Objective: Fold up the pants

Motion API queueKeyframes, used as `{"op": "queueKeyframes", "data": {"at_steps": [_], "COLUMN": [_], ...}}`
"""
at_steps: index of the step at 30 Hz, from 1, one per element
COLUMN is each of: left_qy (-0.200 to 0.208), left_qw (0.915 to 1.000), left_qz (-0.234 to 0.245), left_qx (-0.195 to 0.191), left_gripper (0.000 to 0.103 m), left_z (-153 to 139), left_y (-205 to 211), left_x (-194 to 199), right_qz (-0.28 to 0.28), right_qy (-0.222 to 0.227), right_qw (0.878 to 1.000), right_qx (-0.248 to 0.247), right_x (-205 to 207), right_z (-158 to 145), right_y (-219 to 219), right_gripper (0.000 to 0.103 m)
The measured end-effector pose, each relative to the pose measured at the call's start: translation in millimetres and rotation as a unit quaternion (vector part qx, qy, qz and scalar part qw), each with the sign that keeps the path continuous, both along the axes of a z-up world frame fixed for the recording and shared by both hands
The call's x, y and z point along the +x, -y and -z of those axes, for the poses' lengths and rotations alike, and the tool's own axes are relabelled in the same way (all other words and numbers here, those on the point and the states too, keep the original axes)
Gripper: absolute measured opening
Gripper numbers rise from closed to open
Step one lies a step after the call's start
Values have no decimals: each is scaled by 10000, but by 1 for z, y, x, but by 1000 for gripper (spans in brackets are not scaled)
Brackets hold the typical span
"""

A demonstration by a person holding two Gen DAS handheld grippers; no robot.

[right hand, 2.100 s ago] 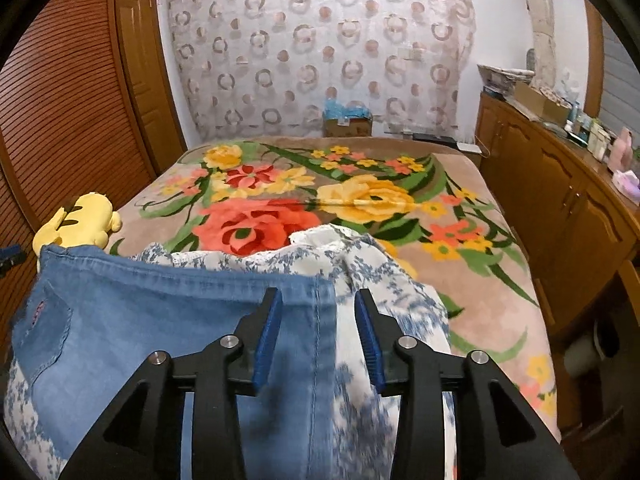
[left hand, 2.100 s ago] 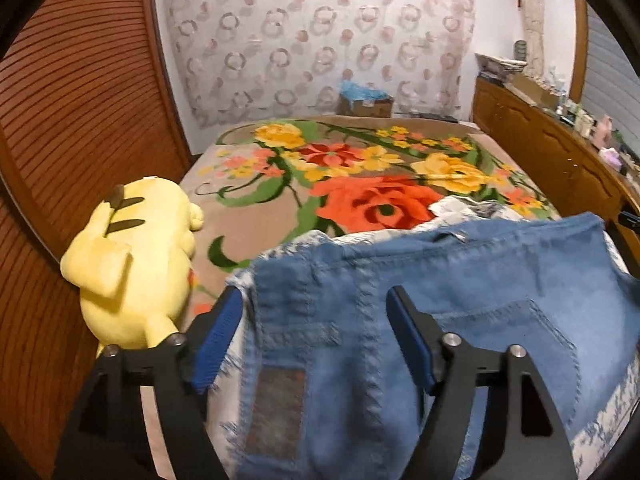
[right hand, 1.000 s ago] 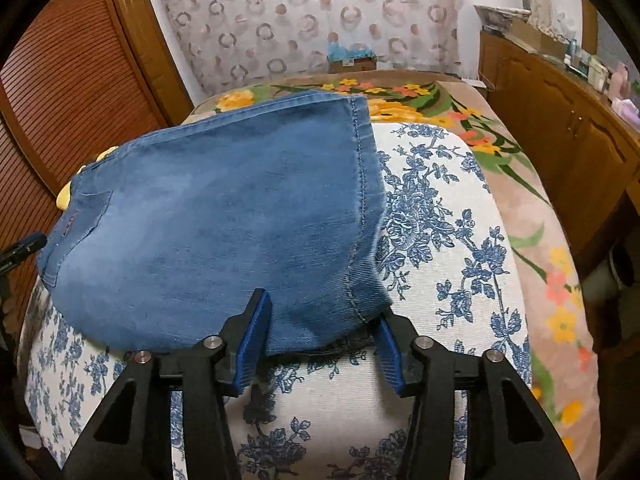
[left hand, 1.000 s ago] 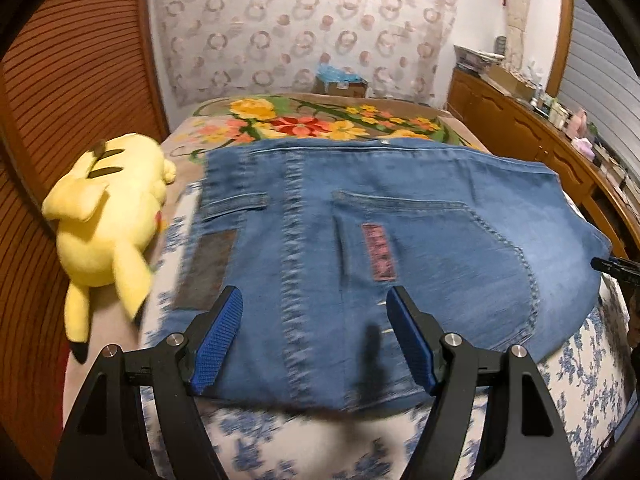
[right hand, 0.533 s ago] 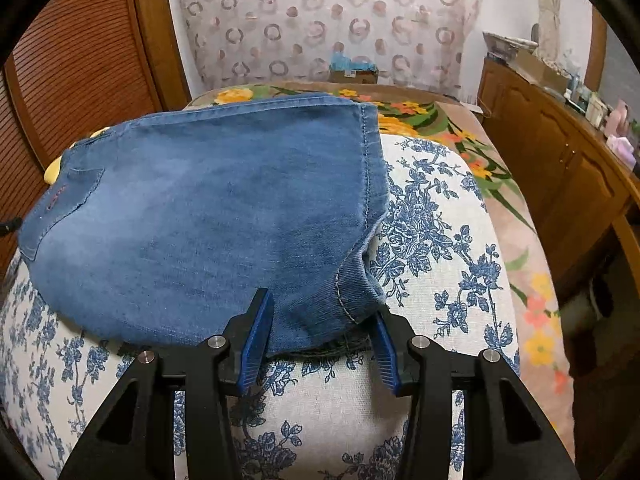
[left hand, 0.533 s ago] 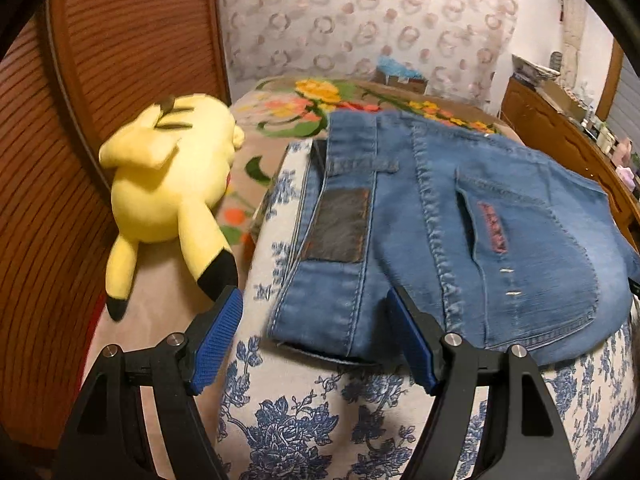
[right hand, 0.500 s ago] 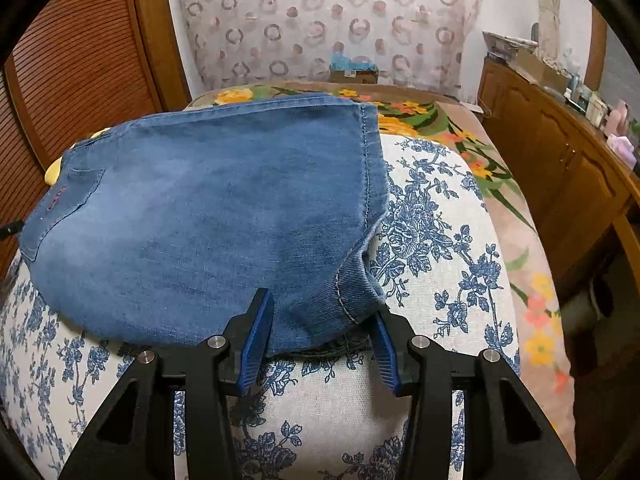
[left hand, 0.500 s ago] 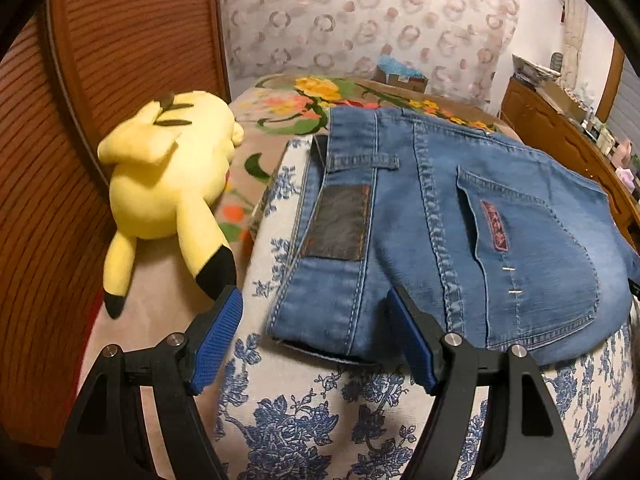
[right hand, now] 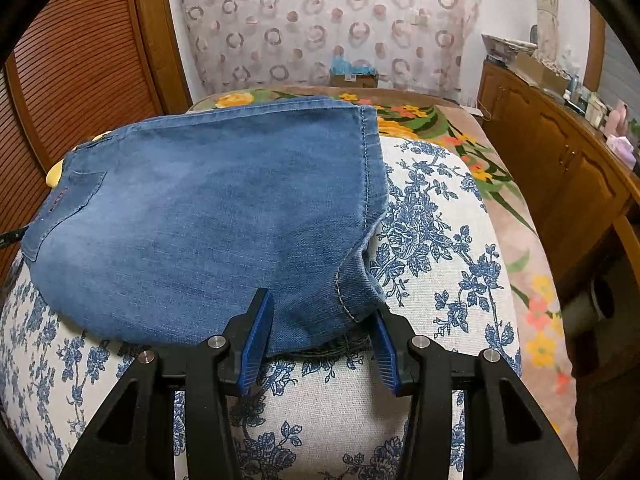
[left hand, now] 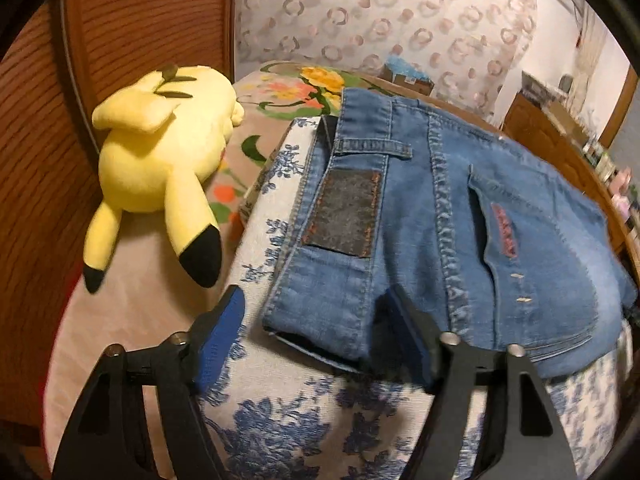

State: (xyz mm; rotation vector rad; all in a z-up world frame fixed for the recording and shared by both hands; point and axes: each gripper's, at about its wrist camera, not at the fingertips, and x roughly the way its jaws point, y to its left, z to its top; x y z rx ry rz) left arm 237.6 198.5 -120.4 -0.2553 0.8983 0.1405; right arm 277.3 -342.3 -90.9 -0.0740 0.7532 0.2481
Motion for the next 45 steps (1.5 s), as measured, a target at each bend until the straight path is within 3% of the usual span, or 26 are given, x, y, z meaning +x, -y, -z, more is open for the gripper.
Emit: {"op": "queueKeyframes", "data": {"at_steps": [7,10,13,15,18,25,32,45], "left_qy": [83,179,348,477,660,1142,1484,1339], "left_qw": [9999,9997,9992,9987,9975,9922,9868,9875], "left_qz": [-9,10,3,-2,30,195,445,799], "left_qx": [64,193,208,193,240,469,465,244], "left_gripper": [27,19,17,17,17,15,15,15], "left_z": [-4,-10,-19,-27,-38,-76,-102,-100], "left_y": [8,12,14,15,18,32,50,79], "left_x": [-4,-6,-10,-13,-17,-21,-28,-87], "right_qz": [-3,-12,-43,-125,-215,-205,-73,148], "right_qy": [-2,-3,-66,-165,-226,353,891,1036], "right_qw": [10000,10000,9999,9990,9982,9971,9944,9932], "right_qx": [37,80,137,390,519,640,558,511], "right_x": [0,0,1,1,1,-11,-34,-109], "right_z": [-1,-1,-2,-2,-2,-31,-63,-65], "right_y": [1,1,1,3,2,18,43,72], "right_gripper": [49,43,36,20,13,11,11,11]}}
